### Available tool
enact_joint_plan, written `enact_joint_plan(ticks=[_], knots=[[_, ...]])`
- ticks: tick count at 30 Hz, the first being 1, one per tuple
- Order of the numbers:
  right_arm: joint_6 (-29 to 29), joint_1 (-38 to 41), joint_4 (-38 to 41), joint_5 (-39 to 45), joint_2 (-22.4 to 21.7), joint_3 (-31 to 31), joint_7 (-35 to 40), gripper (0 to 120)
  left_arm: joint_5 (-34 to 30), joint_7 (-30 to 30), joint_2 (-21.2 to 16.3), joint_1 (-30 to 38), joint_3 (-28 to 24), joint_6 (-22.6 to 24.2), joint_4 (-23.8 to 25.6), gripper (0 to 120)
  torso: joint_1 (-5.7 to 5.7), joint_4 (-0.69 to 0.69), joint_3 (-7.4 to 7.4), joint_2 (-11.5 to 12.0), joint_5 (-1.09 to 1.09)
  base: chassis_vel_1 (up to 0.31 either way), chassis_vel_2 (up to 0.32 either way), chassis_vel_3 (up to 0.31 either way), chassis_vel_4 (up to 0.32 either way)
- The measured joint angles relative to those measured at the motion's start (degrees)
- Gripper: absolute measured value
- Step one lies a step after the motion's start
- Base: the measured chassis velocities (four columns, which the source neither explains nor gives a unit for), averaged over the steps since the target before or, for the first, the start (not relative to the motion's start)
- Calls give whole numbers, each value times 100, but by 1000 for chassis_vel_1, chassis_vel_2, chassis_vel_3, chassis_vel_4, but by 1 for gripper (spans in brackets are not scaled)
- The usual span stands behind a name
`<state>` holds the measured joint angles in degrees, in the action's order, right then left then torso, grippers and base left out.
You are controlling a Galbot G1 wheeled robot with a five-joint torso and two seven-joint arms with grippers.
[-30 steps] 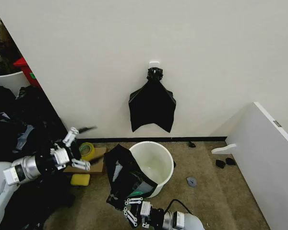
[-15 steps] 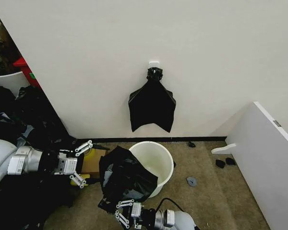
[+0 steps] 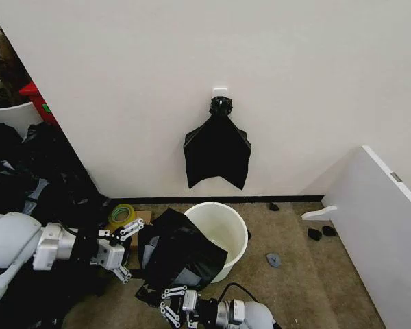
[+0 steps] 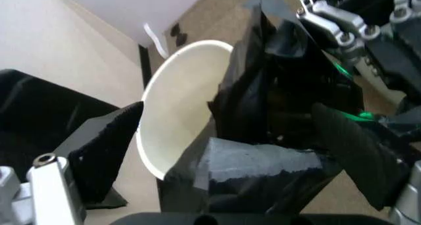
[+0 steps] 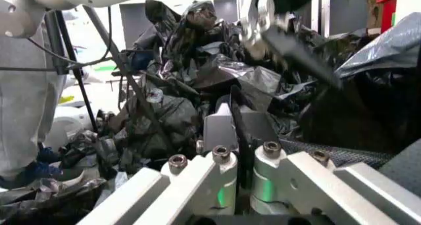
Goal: Place the garbage bag over the trash bin.
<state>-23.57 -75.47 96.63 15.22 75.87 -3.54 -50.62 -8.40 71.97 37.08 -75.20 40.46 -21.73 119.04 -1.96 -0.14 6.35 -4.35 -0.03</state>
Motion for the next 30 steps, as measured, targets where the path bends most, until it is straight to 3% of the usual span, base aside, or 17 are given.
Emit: enact_joint_plan(ticks=[4, 10, 20, 23, 28, 30], knots=[[0, 2, -16, -14, 35, 5, -10, 0, 120, -34, 131, 4, -188, -15, -23, 93, 0, 1, 0, 0, 0, 0, 0, 0, 0], [-2, 20, -26, -11, 18, -2, -30, 0, 184, -111, 314, 27, -370, 9, -61, 66, 0, 0, 0, 0, 0, 0, 0, 0, 0], [-19, 24, -12, 0, 13, -50, -59, 0, 743, -510, 498, 20, -416, -143, -117, 34, 0, 0, 0, 0, -1, 0, 0, 0, 0], [-30, 33, -12, 9, 5, -58, -63, 0, 586, -697, 522, -66, -434, 2, -119, 20, 0, 0, 0, 0, 0, 0, 0, 0, 0], [-47, 49, -10, 46, 4, -74, -61, 0, 307, -995, 562, -156, -415, 281, -246, 7, 0, 0, 0, 0, -1, 0, 0, 0, 0], [-77, 53, 3, 110, 4, -76, -41, 0, 70, -1482, 599, -242, -414, 517, -326, 0, 0, 0, 0, 0, -2, 0, 0, 0, 0]])
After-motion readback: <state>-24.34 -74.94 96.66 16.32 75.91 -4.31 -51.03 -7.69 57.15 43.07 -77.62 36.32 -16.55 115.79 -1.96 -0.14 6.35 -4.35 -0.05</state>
